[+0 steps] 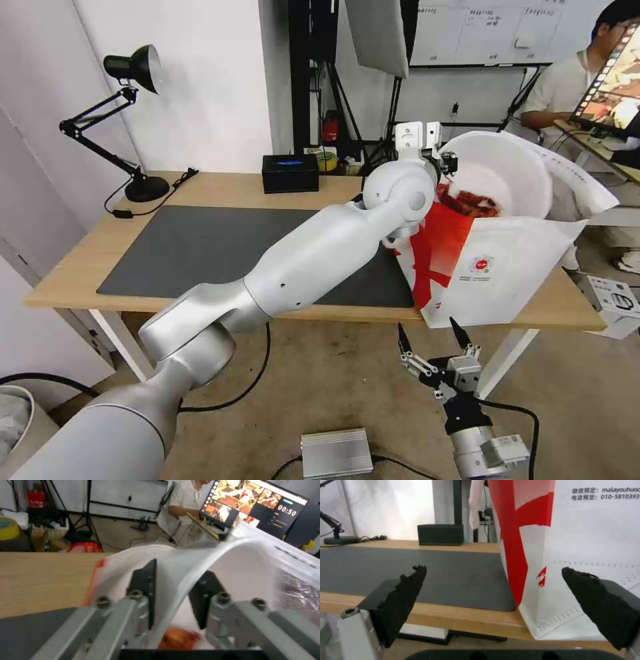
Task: Pick up the trash from the table and place it into the takeout bag.
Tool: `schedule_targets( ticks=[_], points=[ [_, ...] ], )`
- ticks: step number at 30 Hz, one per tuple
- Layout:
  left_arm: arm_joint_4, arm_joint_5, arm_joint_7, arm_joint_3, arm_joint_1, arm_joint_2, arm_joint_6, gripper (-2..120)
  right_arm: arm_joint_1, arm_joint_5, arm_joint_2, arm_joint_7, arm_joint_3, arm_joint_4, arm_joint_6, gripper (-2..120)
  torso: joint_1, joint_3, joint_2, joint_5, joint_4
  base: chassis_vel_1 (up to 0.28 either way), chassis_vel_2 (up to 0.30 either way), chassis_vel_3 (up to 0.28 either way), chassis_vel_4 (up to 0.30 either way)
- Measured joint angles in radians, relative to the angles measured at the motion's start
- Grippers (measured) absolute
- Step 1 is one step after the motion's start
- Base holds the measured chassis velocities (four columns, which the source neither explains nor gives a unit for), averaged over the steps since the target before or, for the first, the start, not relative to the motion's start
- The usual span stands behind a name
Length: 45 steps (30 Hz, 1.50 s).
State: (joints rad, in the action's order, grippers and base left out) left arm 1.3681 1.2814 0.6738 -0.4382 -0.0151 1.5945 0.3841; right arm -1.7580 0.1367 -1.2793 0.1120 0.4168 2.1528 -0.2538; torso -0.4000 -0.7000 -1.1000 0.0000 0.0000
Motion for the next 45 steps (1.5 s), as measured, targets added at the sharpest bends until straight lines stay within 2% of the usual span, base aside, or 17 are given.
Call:
schedule_targets(
  ticks=[2, 5, 9, 10, 12, 13, 16, 22, 25, 28, 29, 32, 33, 36, 37, 40, 45],
  points=[
    [0.0, 0.0, -0.002, -0.001, 0.0, 0.0, 0.0, 35, 0.0, 0.0, 0.0, 0.0, 0.0, 0.0, 0.0, 100, 0.0, 0.0, 0.0, 0.0, 0.0, 0.0, 0.0, 0.0, 0.0],
    [0.002, -0.002, -0.004, -0.002, 0.003, 0.0, 0.0, 50, 0.0, 0.0, 0.0, 0.0, 0.0, 0.0, 0.0, 100, 0.0, 0.0, 0.0, 0.0, -0.0001, 0.0, 0.0, 0.0, 0.0],
    [0.003, -0.003, -0.006, -0.002, 0.009, 0.0, 0.002, 64, 0.0, 0.0, 0.0, 0.0, 0.0, 0.0, 0.0, 100, 0.0, 0.0, 0.0, 0.0, -0.0001, 0.0, 0.0, 0.0, 0.0],
    [0.003, -0.003, -0.006, -0.002, 0.009, 0.0, 0.002, 64, 0.0, 0.0, 0.0, 0.0, 0.0, 0.0, 0.0, 100, 0.0, 0.0, 0.0, 0.0, -0.0001, 0.0, 0.0, 0.0, 0.0],
    [0.003, -0.005, -0.007, -0.002, 0.012, 0.0, 0.002, 75, 0.0, 0.0, 0.0, 0.0, 0.0, 0.0, 0.0, 100, 0.0, 0.0, 0.0, 0.0, -0.0001, 0.0, 0.0, 0.0, 0.0],
    [0.003, -0.005, -0.007, -0.002, 0.012, 0.0, 0.002, 75, 0.0, 0.0, 0.0, 0.0, 0.0, 0.0, 0.0, 100, 0.0, 0.0, 0.0, 0.0, -0.0001, 0.0, 0.0, 0.0, 0.0],
    [0.003, -0.008, -0.01, -0.001, 0.015, 0.0, 0.002, 89, 0.0, 0.0, 0.0, 0.0, 0.0, 0.0, 0.0, 100, 0.0, 0.0, 0.0, 0.0, 0.0, 0.0, 0.0, 0.0, 0.0],
    [0.006, -0.026, -0.035, 0.018, 0.014, -0.001, 0.003, 99, 0.0, 0.0, 0.0, 0.0, 0.0, 0.0, 0.0, 100, 0.0, 0.0, 0.0, 0.0, -0.0001, 0.0, 0.0, 0.0, 0.0],
    [0.01, -0.043, -0.067, 0.035, 0.012, -0.002, 0.002, 100, 0.0, 0.0, 0.0, 0.0, 0.0, 0.0, 0.0, 100, 0.0, 0.0, 0.0, 0.0, 0.0, 0.0, 0.0, 0.0, 0.0],
    [0.023, -0.092, -0.155, 0.052, 0.011, -0.009, -0.008, 100, 0.0, 0.0, 0.0, 0.0, 0.0, 0.0, 0.0, 100, 0.0, 0.0, 0.0, 0.0, -0.0001, 0.0, 0.0, 0.0, 0.0],
    [0.023, -0.092, -0.155, 0.052, 0.011, -0.009, -0.008, 100, 0.0, 0.0, 0.0, 0.0, 0.0, 0.0, 0.0, 100, 0.0, 0.0, 0.0, 0.0, -0.0001, 0.0, 0.0, 0.0, 0.0],
    [0.035, -0.187, -0.254, 0.047, 0.011, -0.038, -0.028, 100, 0.0, 0.0, 0.0, 0.0, 0.0, 0.0, 0.0, 100, 0.0, 0.0, 0.0, 0.0, -0.0002, 0.0, 0.0, 0.0, 0.0],
    [0.035, -0.187, -0.254, 0.047, 0.011, -0.038, -0.028, 100, 0.0, 0.0, 0.0, 0.0, 0.0, 0.0, 0.0, 100, 0.0, 0.0, 0.0, 0.0, -0.0002, 0.0, 0.0, 0.0, 0.0],
    [0.042, -0.307, -0.35, 0.04, 0.019, -0.094, -0.058, 100, 0.0, 0.0, 0.0, 0.0, 0.0, 0.0, 0.0, 100, 0.0, 0.0, 0.0, -0.0002, -0.0002, 0.0, 0.0, 0.0, 0.0],
    [0.042, -0.307, -0.35, 0.04, 0.019, -0.094, -0.058, 100, 0.0, 0.0, 0.0, 0.0, 0.0, 0.0, 0.0, 100, 0.0, 0.0, 0.0, -0.0002, -0.0002, 0.0, 0.0, 0.0, 0.0],
    [0.046, -0.453, -0.442, 0.042, 0.053, -0.172, -0.102, 100, 0.0, 0.0, 0.0, 0.0, 0.0, 0.0, 0.0, 100, 0.0, 0.0, 0.0, -0.0004, 0.0003, 0.0, 0.0, 0.0, 0.0],
    [0.062, -0.541, -0.491, 0.072, 0.109, -0.232, -0.122, 100, 0.0, 0.0, 0.0, 0.0, 0.0, 0.0, 0.0, 100, 0.0, 0.0, 0.0, -0.0003, -0.0001, 0.0, 0.0, 0.0, 0.0]
  ],
)
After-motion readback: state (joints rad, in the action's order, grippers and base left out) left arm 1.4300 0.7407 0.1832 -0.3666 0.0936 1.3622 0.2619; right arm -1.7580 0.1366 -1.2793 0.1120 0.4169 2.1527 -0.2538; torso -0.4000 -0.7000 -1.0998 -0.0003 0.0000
